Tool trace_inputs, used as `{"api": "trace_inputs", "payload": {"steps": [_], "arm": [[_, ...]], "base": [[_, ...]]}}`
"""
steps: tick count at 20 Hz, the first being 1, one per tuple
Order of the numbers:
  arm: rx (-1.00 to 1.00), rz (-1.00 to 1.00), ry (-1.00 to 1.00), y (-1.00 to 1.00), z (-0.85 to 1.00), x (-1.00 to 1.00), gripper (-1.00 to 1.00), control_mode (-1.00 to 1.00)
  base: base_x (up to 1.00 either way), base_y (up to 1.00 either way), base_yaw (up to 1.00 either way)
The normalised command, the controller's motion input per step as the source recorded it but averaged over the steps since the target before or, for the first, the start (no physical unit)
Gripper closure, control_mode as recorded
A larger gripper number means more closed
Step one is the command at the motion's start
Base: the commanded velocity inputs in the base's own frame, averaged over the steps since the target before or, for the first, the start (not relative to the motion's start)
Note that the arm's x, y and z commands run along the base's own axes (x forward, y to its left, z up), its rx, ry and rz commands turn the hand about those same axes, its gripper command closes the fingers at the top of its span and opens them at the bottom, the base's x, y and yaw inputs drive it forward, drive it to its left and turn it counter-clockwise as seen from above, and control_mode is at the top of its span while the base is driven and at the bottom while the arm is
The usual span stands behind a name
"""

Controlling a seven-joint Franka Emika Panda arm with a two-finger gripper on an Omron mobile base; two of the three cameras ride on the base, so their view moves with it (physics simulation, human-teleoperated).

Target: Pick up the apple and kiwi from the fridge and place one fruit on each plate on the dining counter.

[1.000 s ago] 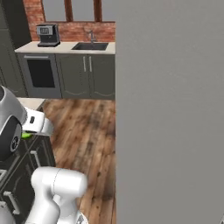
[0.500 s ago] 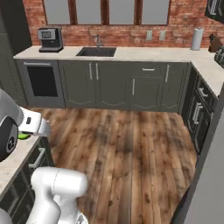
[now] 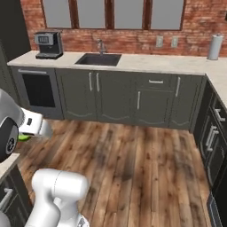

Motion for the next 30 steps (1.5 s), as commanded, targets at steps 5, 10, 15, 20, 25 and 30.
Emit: {"api": "trace_inputs", "payload": {"steps": [5, 10, 15, 20, 25, 30], "arm": [[0.0, 0.0, 0.0, 0.0, 0.0, 0.0, 1.0, 1.0], [0.0, 0.0, 0.0, 0.0, 0.0, 0.0, 1.0, 1.0], [0.0, 0.0, 0.0, 0.0, 0.0, 0.0, 1.0, 1.0], [0.0, 0.0, 0.0, 0.0, 0.0, 0.0, 1.0, 1.0], [0.0, 0.0, 0.0, 0.0, 0.0, 0.0, 1.0, 1.0], [0.0, 0.0, 0.0, 0.0, 0.0, 0.0, 1.0, 1.0]], "base": [[1.0, -0.38, 0.47], [1.0, -0.07, 0.75], [1.0, -0.09, 0.77], [1.0, -0.37, 0.67], [1.0, -0.27, 0.68], [1.0, -0.03, 0.7]]}}
